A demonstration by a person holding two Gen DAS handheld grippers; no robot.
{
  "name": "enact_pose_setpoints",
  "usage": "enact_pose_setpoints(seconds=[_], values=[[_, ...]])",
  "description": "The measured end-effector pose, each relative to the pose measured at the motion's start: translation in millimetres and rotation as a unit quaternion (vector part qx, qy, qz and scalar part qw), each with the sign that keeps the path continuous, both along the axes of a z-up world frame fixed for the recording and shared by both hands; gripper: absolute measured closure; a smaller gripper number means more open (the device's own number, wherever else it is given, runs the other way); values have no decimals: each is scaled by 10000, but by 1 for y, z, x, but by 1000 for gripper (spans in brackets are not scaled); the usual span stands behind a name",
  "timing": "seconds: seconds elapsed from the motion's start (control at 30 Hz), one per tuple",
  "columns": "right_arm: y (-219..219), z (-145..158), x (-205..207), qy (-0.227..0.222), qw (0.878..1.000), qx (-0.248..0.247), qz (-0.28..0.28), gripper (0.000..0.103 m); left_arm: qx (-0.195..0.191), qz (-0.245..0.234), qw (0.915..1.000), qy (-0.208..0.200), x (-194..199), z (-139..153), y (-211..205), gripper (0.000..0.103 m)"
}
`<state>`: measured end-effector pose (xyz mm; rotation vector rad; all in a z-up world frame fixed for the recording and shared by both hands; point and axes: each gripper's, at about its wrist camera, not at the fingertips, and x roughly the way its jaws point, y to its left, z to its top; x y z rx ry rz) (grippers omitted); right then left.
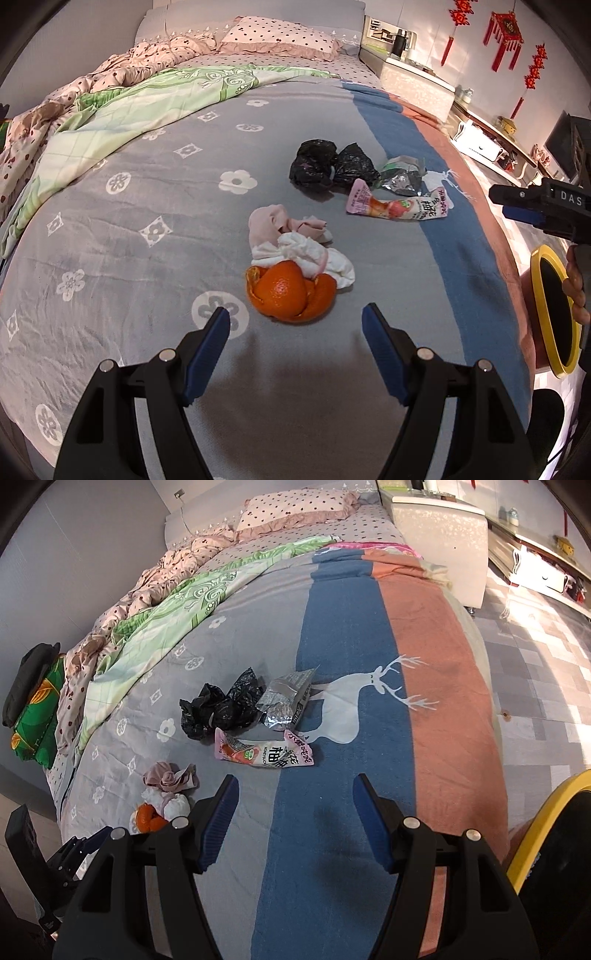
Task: Collect trash
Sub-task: 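Move both open tools back toward the snack bag and orange peel, then grasp the pink-white snack bag with the right tool while the left tool grasps the orange peel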
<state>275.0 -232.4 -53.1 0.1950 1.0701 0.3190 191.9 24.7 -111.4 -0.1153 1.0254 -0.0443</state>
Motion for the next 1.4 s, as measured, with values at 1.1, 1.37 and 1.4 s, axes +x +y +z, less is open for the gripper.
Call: enact_pose_setpoints(seconds=[1.1, 1.37, 1.4], values=[[51, -78, 43, 419, 9974, -528, 254, 90, -175, -88, 9998, 11, 24, -34, -4, 71], [51, -74, 37, 432, 9977, -437, 273, 101, -253, -74, 9997, 5, 15, -27, 0, 73], [52, -72, 36, 443, 9978, -404, 294, 101, -245, -77, 9997, -5, 12, -25, 1, 74]])
